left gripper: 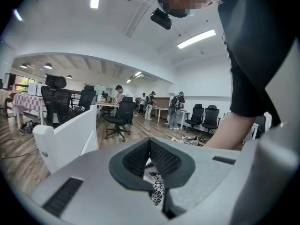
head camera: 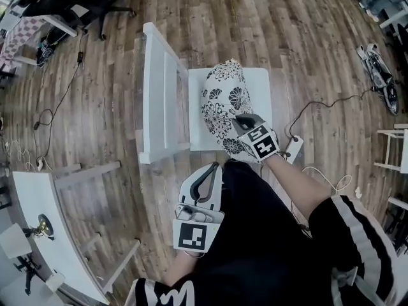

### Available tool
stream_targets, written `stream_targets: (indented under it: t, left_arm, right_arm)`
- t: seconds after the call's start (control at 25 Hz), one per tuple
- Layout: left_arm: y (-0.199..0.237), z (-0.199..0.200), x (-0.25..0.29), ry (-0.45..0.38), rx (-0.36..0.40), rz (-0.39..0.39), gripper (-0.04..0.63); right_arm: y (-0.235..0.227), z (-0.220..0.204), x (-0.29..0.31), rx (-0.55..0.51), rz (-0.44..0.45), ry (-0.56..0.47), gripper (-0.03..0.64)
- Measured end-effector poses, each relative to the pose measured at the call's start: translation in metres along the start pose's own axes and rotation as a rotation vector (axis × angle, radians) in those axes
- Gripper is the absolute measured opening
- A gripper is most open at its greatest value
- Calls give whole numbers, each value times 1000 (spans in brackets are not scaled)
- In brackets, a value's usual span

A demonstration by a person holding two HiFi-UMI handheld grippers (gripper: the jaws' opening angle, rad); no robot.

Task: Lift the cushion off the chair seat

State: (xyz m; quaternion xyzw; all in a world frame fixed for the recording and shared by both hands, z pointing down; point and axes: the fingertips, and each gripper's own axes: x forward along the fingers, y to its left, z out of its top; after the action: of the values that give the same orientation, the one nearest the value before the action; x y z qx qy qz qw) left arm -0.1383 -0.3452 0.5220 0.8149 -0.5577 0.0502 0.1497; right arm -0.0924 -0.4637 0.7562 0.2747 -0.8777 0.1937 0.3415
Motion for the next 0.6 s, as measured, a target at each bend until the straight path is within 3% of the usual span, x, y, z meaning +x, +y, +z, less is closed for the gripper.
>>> stream_targets:
  t: [0.6]
  left_arm:
    - [-10, 58, -15, -139, 124, -43, 5]
  right_arm:
    - [37, 66, -105, -18, -87, -284, 37]
